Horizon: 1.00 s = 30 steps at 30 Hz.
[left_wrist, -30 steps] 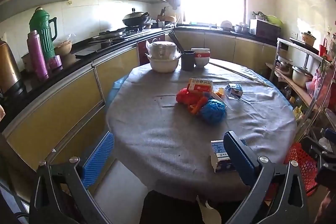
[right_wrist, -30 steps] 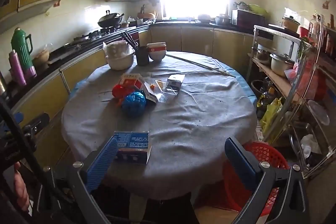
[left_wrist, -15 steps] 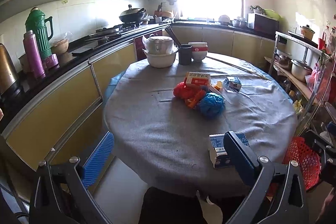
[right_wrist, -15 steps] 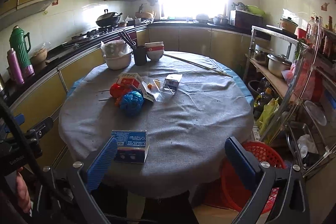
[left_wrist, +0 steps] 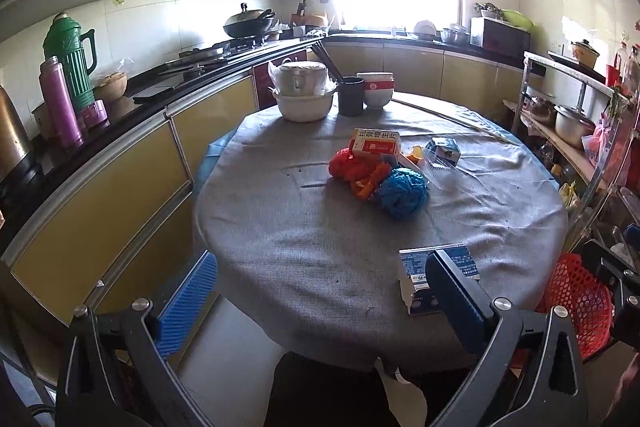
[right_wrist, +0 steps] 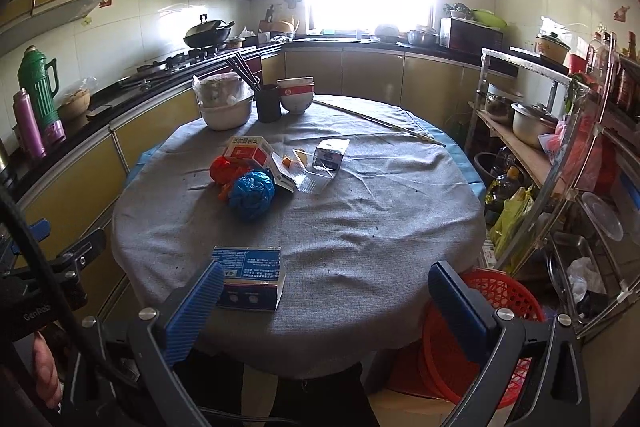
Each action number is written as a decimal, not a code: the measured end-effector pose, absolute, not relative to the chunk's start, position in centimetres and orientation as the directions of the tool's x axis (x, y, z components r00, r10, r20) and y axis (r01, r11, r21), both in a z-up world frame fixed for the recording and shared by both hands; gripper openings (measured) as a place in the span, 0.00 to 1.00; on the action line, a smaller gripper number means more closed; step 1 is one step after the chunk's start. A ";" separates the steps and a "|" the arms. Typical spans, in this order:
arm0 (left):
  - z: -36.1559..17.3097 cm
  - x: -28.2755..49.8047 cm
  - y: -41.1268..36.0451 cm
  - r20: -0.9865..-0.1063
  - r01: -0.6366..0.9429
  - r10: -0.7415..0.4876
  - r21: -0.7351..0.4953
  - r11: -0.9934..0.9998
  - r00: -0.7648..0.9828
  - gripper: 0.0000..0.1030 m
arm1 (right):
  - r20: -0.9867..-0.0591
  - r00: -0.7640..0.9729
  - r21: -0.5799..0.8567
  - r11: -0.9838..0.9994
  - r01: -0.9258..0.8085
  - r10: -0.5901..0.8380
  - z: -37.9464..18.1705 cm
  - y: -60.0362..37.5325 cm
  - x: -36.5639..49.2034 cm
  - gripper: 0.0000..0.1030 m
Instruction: Collect trash
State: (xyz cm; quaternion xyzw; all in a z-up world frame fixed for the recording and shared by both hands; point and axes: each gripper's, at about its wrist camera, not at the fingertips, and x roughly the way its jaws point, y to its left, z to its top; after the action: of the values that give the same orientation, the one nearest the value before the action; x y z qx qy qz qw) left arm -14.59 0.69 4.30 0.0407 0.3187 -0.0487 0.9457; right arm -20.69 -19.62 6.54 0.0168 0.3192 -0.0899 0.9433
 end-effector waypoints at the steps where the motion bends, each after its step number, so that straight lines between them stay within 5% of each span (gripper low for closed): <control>1: 4.3 -14.6 0.7 -0.607 0.118 -0.066 0.046 0.992 0.792 1.00 | -0.606 0.780 -0.027 0.983 0.181 -0.160 6.5 -19.6 -20.6 1.00; 18: 3.3 -13.5 0.1 -0.636 0.127 -0.069 0.047 0.991 0.769 1.00 | -0.648 0.750 0.005 0.984 0.179 -0.133 5.6 -20.3 -19.9 1.00; 30: -2.0 -8.1 -3.7 -0.758 0.336 -0.233 -0.019 0.942 0.609 1.00 | -0.694 0.718 0.194 0.943 0.269 -0.062 1.8 -27.9 -18.4 1.00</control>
State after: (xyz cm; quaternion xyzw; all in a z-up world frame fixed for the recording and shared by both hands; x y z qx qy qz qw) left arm -8.14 -3.75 -1.98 0.0623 0.4126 -0.1588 0.8948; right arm -18.43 -27.86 1.76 0.1419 0.3647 -0.0905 0.9158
